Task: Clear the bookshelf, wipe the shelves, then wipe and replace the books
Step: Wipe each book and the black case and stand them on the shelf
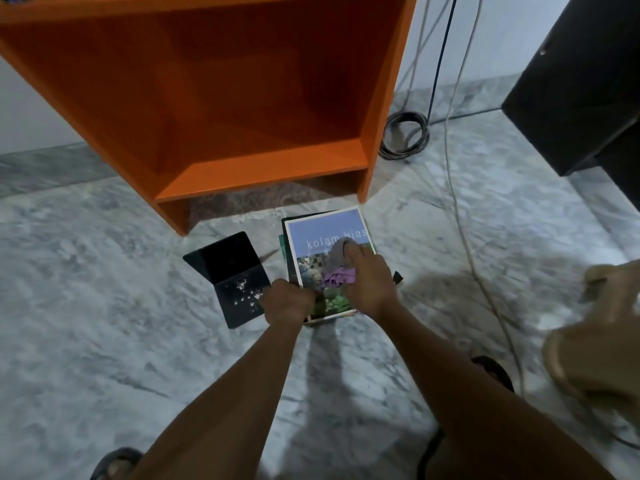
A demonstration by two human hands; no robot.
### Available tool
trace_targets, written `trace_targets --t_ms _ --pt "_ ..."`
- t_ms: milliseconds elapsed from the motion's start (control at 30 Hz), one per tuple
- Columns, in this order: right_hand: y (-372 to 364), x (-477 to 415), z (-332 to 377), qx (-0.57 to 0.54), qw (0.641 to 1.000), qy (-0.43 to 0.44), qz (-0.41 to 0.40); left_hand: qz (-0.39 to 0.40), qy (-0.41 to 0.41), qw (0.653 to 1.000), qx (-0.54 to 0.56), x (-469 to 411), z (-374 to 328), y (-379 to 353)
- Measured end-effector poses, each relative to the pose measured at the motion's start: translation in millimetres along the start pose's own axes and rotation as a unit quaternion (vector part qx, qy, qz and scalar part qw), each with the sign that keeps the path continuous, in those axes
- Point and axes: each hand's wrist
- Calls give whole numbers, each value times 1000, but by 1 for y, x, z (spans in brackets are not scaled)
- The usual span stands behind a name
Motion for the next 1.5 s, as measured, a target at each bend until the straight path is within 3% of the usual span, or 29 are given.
trace_targets --t_ms 133,200,333,500,667,767,1000,1033,1100,1200,1267,1400,1500 --pt "8 11 1 -154 985 -72 -17 103 -33 986 127 -2 -7 7" --pt "9 23 11 -204 977 -56 10 159 -65 972 162 3 -13 16" --pt "-1 38 38 -138 985 91 -51 234 -137 940 208 20 -21 45" --pt "24 16 85 -118 978 129 -117 263 -196 923 203 52 -35 108" --pt "70 -33 110 -156 960 78 -219 295 -256 901 187 81 -57 150" --pt "90 -46 101 -171 955 34 -240 297 -297 884 205 96 -65 163" --pt "101 -31 60 -247 920 -253 -170 274 -313 891 181 116 -69 188" --pt "107 -28 67 -247 917 -243 -200 266 -308 896 179 119 -68 190" --pt "117 -25 89 -252 923 -132 -260 250 -306 901 176 124 -68 190" --pt "115 -22 137 -201 948 103 -226 232 -318 906 155 130 -74 185" --pt "114 -18 169 -130 954 172 -208 232 -340 899 151 138 -79 186" --pt "147 -34 191 -132 937 113 -302 257 -348 884 178 147 -80 201" --pt "174 -40 192 -194 920 83 -329 265 -362 869 210 153 -80 212"
Point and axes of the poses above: each hand's wrist, its own x-axis away from the middle knuckle, its own y-axis out of the back of the hand, z = x × y, and after that the axes turned 1 degree about -z, right-handed
